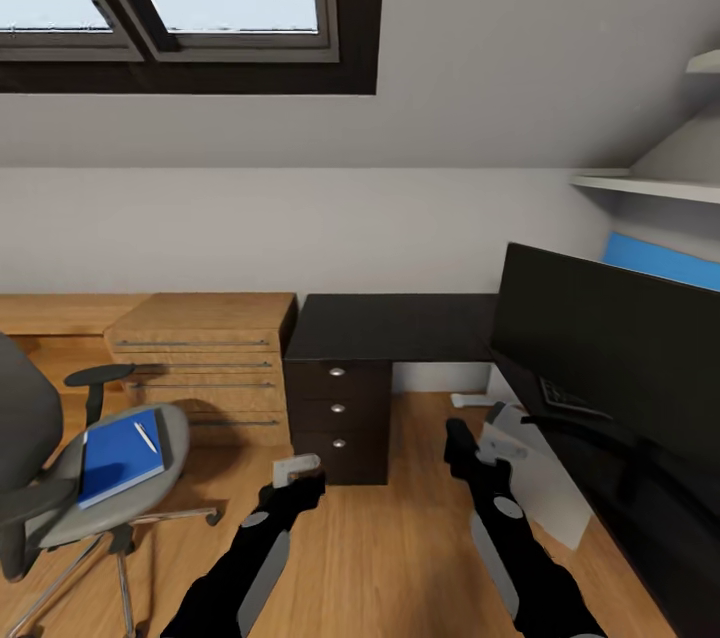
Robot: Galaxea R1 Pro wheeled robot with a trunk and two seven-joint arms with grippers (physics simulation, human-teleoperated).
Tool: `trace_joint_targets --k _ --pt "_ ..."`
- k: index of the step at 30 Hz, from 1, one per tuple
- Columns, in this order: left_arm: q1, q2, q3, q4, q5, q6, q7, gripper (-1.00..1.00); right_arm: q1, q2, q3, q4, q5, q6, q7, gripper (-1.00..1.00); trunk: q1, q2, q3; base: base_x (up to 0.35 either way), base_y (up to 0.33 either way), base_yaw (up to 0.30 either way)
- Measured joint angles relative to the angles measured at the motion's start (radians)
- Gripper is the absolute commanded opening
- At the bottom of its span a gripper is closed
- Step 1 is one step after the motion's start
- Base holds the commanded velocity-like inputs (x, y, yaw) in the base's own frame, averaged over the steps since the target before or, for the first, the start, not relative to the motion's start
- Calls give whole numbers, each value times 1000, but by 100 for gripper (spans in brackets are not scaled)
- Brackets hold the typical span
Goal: In the bedroom, organize the workspace by keeping the computer under the desk, ensuring the monitor is on the desk, placing the keyboard on the desk next to the monitor, placing the mouse on the desk next to the keyboard, moving the folder from the swivel chair onto the desk next to the mouse, stacking the notebook on top of the folder with the pen on top of the notebook, and positioning the swivel chair next to the desk.
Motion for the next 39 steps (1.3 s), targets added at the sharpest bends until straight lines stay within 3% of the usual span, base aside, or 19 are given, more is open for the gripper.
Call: trace_joint_targets --k 4,9,24,29,34,39 --pt "128 10 -1 -227 -2 6 2 100 58 0 1 -94 0 4 0 -100 0 0 0 304 180 0" --pt "198 15 -2 -325 -3 28 2 100 72 0 1 -117 0 5 0 -100 0 0 0 313 153 0" --pt "212 15 -15 -321 -3 66 4 100 76 1 6 -125 1 5 -1 -100 0 0 0 318 9 165" --pt "213 14 -17 -313 -3 66 5 100 78 1 50 -126 1 4 -6 -100 0 0 0 109 -49 274" --pt "213 13 -17 -309 -3 62 6 100 80 0 116 -126 -2 4 -65 -100 1 0 0 18 -6 277" --pt "213 12 -18 -302 -3 62 7 100 81 0 137 -126 -2 4 -80 -100 0 0 0 232 0 277"
